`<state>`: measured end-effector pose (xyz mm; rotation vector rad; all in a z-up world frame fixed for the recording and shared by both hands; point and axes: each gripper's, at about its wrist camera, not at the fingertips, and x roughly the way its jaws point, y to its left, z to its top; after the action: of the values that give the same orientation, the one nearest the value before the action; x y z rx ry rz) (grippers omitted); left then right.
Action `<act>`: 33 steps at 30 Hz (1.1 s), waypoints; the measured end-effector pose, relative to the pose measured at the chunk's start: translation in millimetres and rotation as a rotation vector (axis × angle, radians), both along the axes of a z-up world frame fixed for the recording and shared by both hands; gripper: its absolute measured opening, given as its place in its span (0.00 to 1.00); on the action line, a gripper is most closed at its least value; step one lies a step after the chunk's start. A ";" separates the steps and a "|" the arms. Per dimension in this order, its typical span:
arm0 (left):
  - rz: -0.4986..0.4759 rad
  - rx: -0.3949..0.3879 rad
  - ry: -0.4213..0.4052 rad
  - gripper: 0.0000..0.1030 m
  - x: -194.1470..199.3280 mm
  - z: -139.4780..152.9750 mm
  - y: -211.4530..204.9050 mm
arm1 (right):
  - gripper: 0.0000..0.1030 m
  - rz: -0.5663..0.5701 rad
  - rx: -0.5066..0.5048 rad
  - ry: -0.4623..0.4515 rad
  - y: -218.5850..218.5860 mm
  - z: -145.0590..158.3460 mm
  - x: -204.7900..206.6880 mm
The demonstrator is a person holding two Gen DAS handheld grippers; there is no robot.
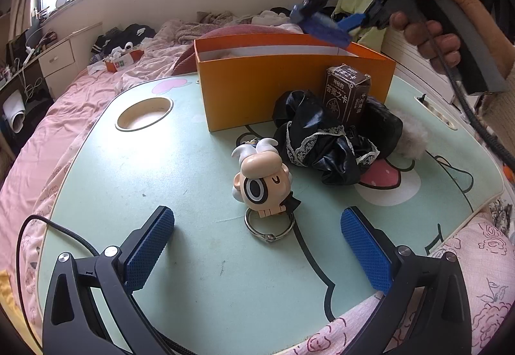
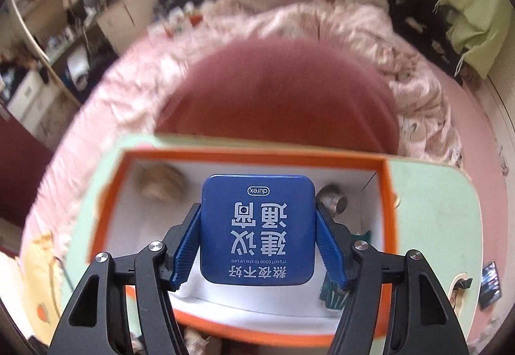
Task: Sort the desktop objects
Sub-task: 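Carry the blue tin out and set it on the table, open right tool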
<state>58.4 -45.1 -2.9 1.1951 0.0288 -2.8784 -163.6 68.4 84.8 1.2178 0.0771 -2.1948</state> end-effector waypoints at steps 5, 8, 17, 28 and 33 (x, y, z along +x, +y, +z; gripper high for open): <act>0.000 0.000 0.000 1.00 -0.2 -0.9 -1.6 | 0.64 0.010 -0.053 0.147 42.0 41.7 62.0; 0.000 0.000 0.000 1.00 -0.2 -0.9 -1.5 | 0.64 0.027 -0.013 0.139 69.6 27.8 96.4; 0.001 0.000 0.000 1.00 -0.1 -0.8 -1.1 | 0.64 0.135 0.126 0.000 76.1 -55.7 149.5; 0.002 0.000 0.000 1.00 -0.4 -0.2 0.3 | 0.88 0.083 -0.026 0.173 74.4 -58.5 164.5; 0.002 0.000 0.000 1.00 -0.4 -0.1 0.3 | 0.89 0.064 0.032 0.241 89.5 -70.0 186.0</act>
<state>58.0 -44.7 -3.0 1.1943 0.0306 -2.8767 22.4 157.8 14.8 0.9494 0.2471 -2.2815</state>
